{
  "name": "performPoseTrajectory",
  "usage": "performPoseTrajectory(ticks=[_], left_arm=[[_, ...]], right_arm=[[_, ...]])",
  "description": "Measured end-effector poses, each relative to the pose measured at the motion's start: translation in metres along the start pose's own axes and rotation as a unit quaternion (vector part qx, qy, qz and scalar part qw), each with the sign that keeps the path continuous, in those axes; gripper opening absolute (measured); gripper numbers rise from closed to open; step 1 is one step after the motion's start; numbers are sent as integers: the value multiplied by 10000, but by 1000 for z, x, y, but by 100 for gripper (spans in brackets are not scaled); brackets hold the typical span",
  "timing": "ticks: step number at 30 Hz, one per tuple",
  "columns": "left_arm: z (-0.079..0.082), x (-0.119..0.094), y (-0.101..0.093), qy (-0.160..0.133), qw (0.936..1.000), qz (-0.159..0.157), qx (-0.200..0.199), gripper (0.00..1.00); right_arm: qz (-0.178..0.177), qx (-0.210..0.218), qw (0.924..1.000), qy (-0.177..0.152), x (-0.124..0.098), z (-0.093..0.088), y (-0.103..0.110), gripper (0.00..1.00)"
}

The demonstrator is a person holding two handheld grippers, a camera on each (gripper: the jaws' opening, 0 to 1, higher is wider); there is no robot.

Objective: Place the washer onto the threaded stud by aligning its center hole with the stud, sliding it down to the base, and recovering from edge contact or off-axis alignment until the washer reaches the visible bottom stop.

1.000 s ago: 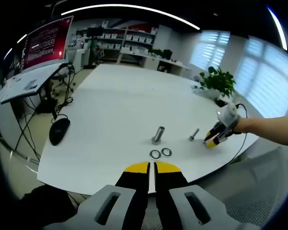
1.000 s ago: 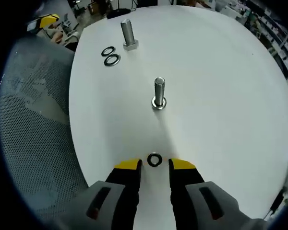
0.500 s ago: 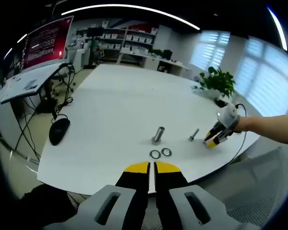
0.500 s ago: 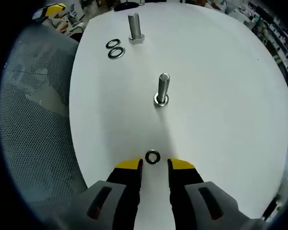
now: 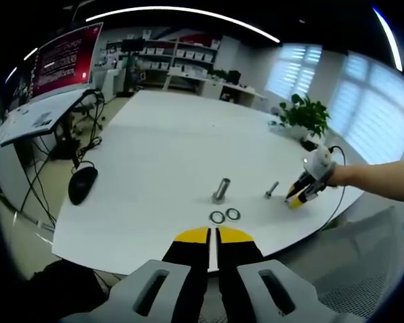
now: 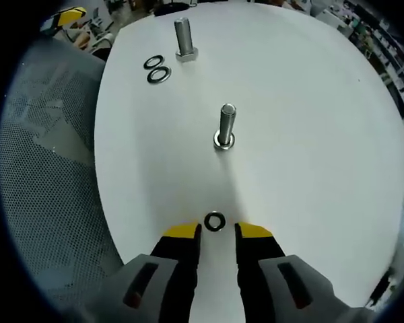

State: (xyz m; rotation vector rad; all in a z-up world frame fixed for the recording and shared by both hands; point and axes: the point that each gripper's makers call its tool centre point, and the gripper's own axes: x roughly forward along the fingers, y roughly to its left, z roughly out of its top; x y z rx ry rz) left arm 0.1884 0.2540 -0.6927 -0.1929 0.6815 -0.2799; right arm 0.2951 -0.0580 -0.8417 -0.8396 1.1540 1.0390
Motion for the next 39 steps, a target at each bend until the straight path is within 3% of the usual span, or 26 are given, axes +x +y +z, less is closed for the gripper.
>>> performPoseTrajectory(ticks=[5, 17, 24, 39], left_arm=[[0, 0, 0, -3, 10000, 2, -7, 0], [1, 0, 0, -20, 10000, -1, -52, 1], [0, 0, 0, 0, 10000, 7, -22, 1], [0, 0, 0, -1, 10000, 3, -21, 1]], right_arm=[[0, -191, 9998, 24, 0, 1, 4, 19], [62, 242, 9996, -105, 1, 5, 3, 19], [-4, -121, 9999, -38, 1, 5, 2, 16], [18, 38, 9998, -178, -4, 8, 1, 14]])
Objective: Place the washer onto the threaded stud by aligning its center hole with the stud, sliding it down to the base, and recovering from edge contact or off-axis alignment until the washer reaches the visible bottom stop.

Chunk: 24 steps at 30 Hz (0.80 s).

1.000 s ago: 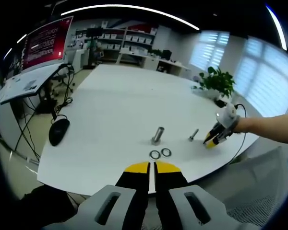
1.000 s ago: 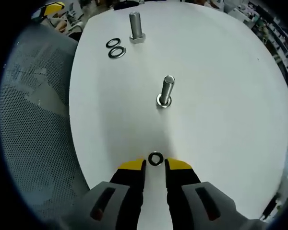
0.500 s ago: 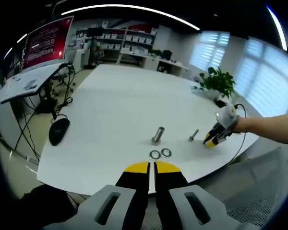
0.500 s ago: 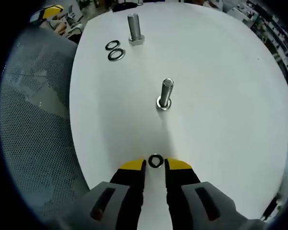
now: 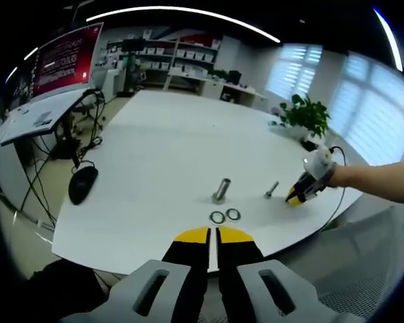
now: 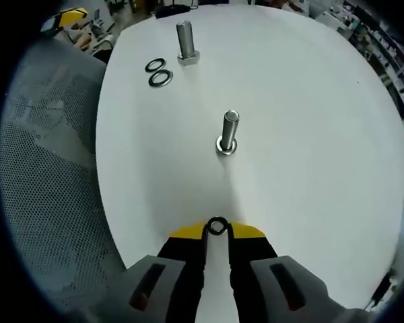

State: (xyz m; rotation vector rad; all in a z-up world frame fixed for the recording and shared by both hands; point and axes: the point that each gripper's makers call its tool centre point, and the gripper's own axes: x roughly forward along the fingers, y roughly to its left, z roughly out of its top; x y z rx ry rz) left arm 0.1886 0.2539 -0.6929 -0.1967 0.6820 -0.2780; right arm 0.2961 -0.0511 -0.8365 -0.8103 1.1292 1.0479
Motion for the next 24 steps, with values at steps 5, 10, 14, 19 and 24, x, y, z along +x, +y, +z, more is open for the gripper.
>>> performPoseTrajectory(ticks=[5, 10, 14, 19, 24], left_arm=[[0, 0, 0, -4, 10000, -3, 3, 1], [0, 0, 0, -8, 10000, -6, 1, 1], [0, 0, 0, -14, 10000, -5, -7, 1], [1, 0, 0, -15, 10000, -7, -7, 1], [1, 0, 0, -14, 10000, -9, -4, 1]], right_arm=[[224, 117, 9995, -186, -14, 12, 6, 14], [200, 37, 9992, -342, -25, 26, 9, 14], [-2, 32, 9983, -579, -33, 40, 6, 14], [-238, -39, 9959, -874, -42, 56, 1, 14], [-336, -49, 9936, -1081, -48, 68, -1, 14]])
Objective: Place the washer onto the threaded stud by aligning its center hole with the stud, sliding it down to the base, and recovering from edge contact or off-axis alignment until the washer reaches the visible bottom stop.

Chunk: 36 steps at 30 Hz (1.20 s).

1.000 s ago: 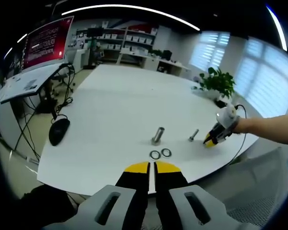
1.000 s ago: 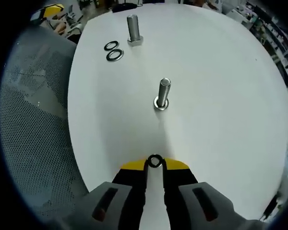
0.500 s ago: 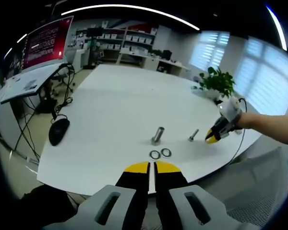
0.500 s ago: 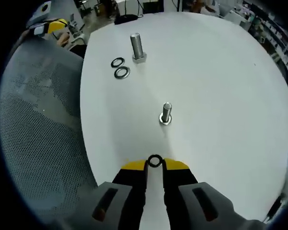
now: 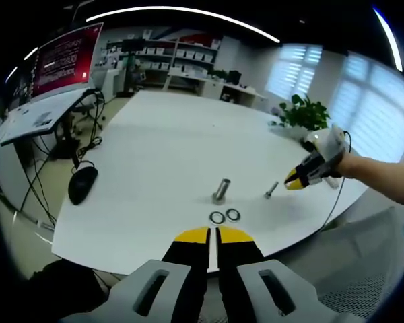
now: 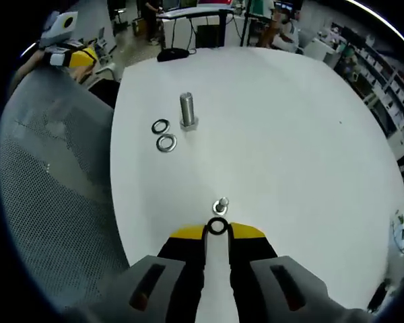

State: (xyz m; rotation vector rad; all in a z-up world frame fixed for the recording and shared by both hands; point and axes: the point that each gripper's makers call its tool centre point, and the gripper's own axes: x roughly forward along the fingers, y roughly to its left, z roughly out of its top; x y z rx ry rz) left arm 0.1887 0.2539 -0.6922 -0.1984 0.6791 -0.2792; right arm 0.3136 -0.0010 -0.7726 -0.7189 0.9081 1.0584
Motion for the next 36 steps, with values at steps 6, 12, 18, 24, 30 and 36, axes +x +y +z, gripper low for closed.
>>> performPoseTrajectory(ticks=[6, 12, 18, 24, 30, 36], left_arm=[[1, 0, 0, -17, 10000, 1, 5, 1], [0, 0, 0, -16, 10000, -4, -8, 1], [0, 0, 0, -17, 10000, -2, -9, 1], [1, 0, 0, -20, 10000, 1, 3, 0], [0, 0, 0, -10, 10000, -11, 1, 1], [0, 0, 0, 0, 10000, -12, 12, 0]], right_arm=[[-224, -74, 9996, -184, -1, 12, -5, 14], [-325, -115, 9992, -209, 4, 17, -9, 14], [-276, -165, 9994, -130, 9, 17, -7, 14], [-229, -186, 9996, -41, 13, 15, -6, 14], [-203, -218, 9995, 32, 17, 15, -8, 14], [-149, -266, 9994, 135, 22, 14, -5, 14]])
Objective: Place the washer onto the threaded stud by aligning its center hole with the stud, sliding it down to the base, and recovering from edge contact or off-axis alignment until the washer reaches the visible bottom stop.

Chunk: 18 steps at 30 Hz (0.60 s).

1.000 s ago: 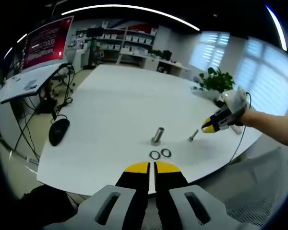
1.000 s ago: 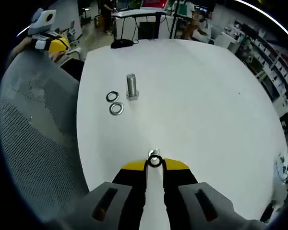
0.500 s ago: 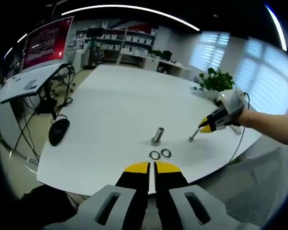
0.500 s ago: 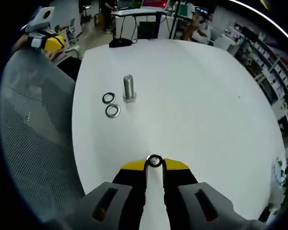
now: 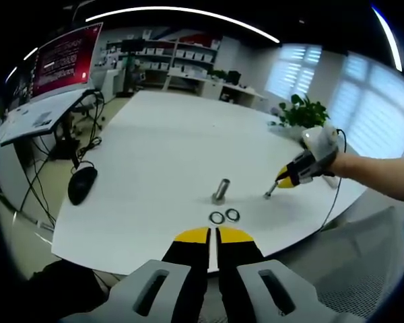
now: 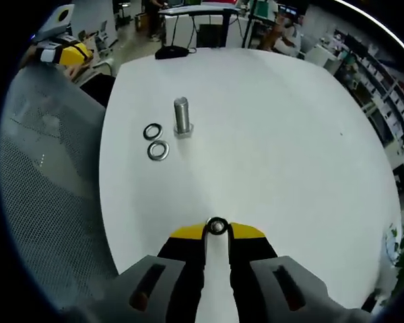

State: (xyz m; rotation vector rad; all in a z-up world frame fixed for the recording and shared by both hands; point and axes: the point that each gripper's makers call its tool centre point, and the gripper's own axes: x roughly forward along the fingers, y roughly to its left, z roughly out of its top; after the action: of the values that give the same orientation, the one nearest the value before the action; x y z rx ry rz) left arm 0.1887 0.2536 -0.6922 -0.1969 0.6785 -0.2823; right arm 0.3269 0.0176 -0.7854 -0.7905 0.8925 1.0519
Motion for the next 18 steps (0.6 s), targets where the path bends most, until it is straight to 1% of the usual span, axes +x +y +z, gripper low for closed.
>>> performPoseTrajectory(ticks=[8, 15, 18], left_arm=[[0, 0, -1, 12, 10000, -23, 19, 1], [1, 0, 0, -18, 10000, -19, -4, 0], [0, 0, 0, -11, 10000, -18, 0, 0]], right_arm=[[69, -79, 9998, 185, 9, -5, 1, 14], [158, -131, 9984, 522, 27, -18, 5, 14], [202, -129, 9979, 597, 34, -20, 6, 14]])
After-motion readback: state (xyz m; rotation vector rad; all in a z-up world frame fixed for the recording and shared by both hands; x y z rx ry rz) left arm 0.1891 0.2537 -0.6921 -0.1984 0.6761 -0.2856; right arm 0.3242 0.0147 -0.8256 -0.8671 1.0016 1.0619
